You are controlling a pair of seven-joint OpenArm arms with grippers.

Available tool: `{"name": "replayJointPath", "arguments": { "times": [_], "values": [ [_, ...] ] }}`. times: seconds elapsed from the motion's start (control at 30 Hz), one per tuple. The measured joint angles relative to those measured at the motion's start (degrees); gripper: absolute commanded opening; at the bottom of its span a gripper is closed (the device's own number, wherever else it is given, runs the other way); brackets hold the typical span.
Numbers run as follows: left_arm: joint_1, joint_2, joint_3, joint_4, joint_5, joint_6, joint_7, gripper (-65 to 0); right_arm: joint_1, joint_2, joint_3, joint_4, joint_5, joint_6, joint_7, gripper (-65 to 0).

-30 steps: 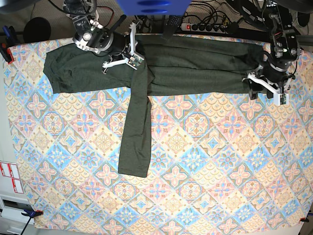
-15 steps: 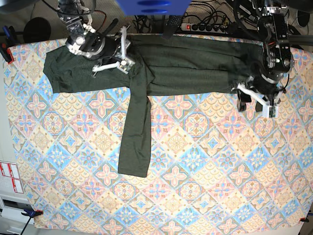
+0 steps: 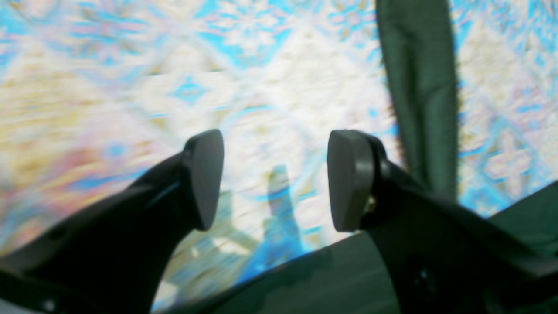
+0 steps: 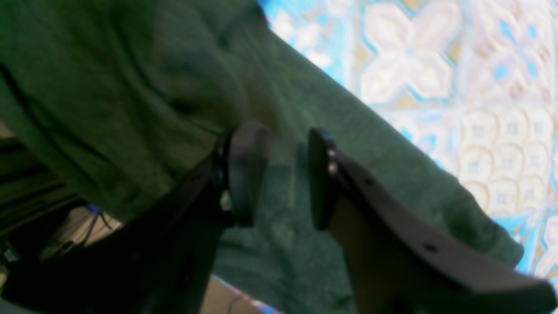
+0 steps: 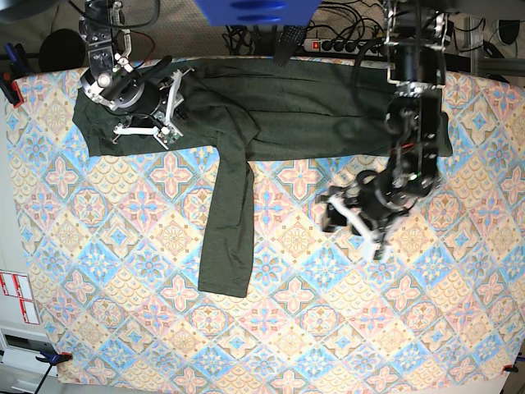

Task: Fold the T-shirt properly
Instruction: 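Move the left gripper down to the hanging sleeve's cuff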

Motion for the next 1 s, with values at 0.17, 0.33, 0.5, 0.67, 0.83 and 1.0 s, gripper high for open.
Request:
{"name": "replayJointPath", "arguments": {
  "times": [0.17,0.33,0.5,0.67,0.83,1.0],
  "values": [
    [-4.96,4.81,2.99,-10.1,0.26,0.33,-0.09,-25.9,0.0,-0.46,-0.13,0.07,0.68,0.44,0.28,-45.8],
    [-8.7,8.28,6.69,-17.99,0.15,0.52,-3.52,-25.9,0.0,-0.31,-0.11,1.73,0.31,0.42,0.07,-45.8],
    [-10.73,11.15,9.66,-26.47,0.11,0.46,-6.16,-25.9,-0.13,-0.42,-0.11,1.92,0.46,0.44,0.04,-45.8],
    [-13.03,13.16,9.88,-36.0,-0.04,0.68,-11.56,-25.9,0.0,-0.39,-0.07,1.92,0.42,0.42,0.04,-45.8],
    [-14.88,15.37,9.88,-41.09,-0.87,2.82,-16.65,-25.9,-0.15,-0.44,-0.07,2.25,0.44,0.44,0.04,-45.8],
    [-16.72,17.07,11.34,-46.31,-1.27,2.69,-21.55,-25.9,-0.13,-0.42,-0.07,2.25,0.44,0.44,0.07,-45.8]
  ]
}}
